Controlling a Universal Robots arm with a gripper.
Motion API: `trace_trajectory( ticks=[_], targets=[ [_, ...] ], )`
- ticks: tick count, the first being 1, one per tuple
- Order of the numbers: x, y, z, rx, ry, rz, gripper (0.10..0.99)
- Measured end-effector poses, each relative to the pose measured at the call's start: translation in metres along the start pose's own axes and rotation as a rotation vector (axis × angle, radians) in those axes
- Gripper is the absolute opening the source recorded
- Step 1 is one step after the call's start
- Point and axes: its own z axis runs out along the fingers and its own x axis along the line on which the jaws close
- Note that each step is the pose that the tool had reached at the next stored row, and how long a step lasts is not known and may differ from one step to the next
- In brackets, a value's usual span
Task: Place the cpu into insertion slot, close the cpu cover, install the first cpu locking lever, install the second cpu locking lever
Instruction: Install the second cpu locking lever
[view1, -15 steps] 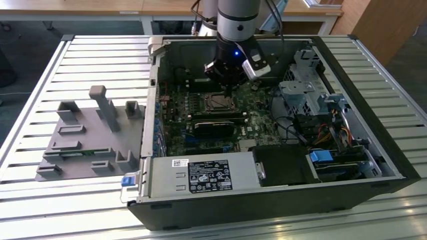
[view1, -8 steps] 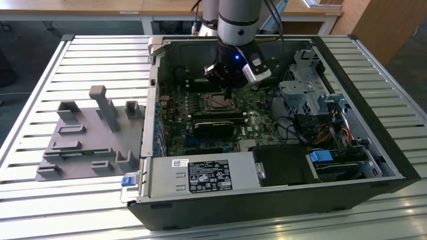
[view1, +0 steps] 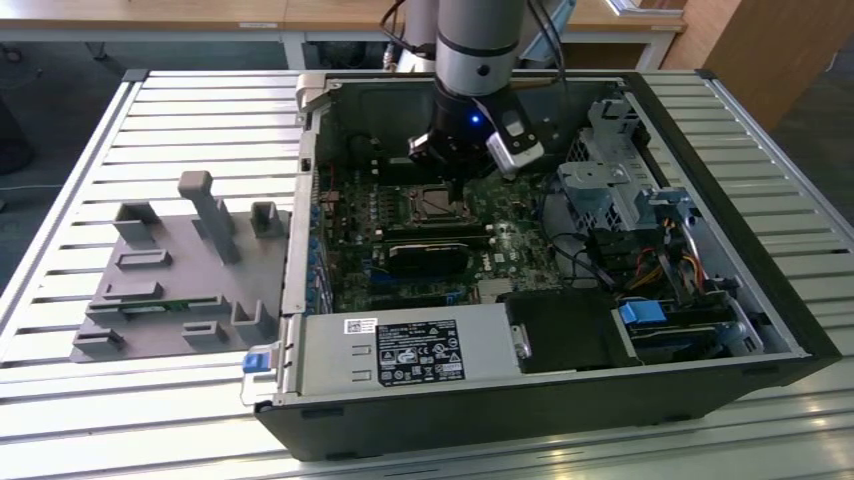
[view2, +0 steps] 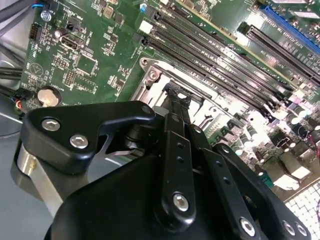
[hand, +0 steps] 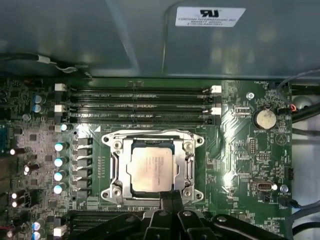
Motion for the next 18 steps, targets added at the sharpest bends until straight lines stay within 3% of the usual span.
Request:
trace_trajectory(
  ticks=[8,14,18],
  targets=[
    [0.0018,-0.0142,0.0,-0.004,0.0001,0.0,0.106],
    [0.0234,-0.0158,-0.0001,-0.005,0.0001,0.0,0.106],
    [0.028,-0.0165,0.001,-0.005,0.0002,0.0,0.106]
  ],
)
